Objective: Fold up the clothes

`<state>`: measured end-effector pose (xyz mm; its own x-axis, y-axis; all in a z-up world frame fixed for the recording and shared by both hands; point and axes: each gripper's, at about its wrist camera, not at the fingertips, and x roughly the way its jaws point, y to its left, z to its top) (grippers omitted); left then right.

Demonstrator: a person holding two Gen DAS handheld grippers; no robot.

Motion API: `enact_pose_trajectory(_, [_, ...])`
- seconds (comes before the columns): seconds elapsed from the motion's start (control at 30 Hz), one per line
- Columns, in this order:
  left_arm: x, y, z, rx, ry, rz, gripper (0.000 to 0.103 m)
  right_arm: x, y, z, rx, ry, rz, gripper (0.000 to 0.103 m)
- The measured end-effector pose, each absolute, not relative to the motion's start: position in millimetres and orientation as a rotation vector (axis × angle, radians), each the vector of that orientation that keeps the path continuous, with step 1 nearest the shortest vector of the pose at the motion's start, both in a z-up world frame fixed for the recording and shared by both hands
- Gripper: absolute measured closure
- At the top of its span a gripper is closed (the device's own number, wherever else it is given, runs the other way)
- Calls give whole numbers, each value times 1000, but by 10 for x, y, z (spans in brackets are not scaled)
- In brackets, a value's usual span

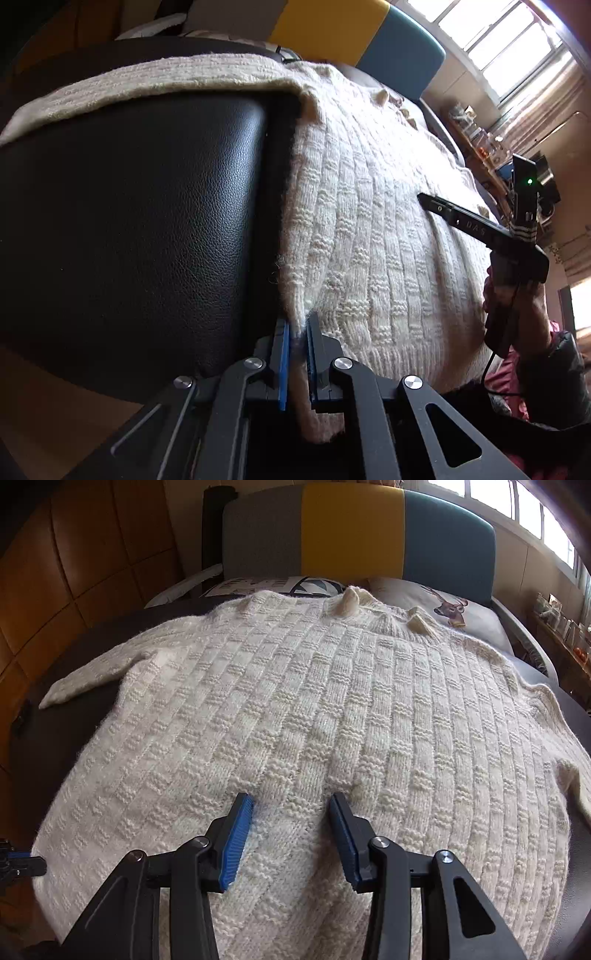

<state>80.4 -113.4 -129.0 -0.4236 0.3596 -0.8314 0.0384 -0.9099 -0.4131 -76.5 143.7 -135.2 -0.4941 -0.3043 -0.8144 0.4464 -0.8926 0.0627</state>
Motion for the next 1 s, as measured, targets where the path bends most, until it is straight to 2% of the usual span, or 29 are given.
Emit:
enact_pose_trajectory(0.07, [778,-1164,-1175,-1528,-591,2430,92,-771,1456,-1358,1250,202,-2381,59])
enact_pose_trajectory(0.33, [69,-995,-667,-1280,-451,2539,92,-873,1546,-1197,1267,81,-2310,57])
enact_pose_trajectory(0.57, [-892,-936,-893,-1314,-363,2530,92,-1164,1645,-1155,1272,137,-2382,57])
enact_pose_trajectory(0.7, [-1251,-1155,-1329,-1516,-392,2597,92,-1294,1882,-1333,1295,106,-2430,57])
enact_pose_trajectory(0.73, [-1252,-1253,-1409,-1511,-446,2594,93,-1298,1961,-1375,1286,84,-2439,57])
enact_pose_trajectory(0.83, [-1195,-1399,-1383,-1501,-520,2587,94,-1316,2091,-1384,1286,27,-2434,59])
enact_pose_trajectory(1.0, [-1269,-1244,-1014,-1393,-499,2552,94,-1473,2136,-1195,1267,-17,-2398,58])
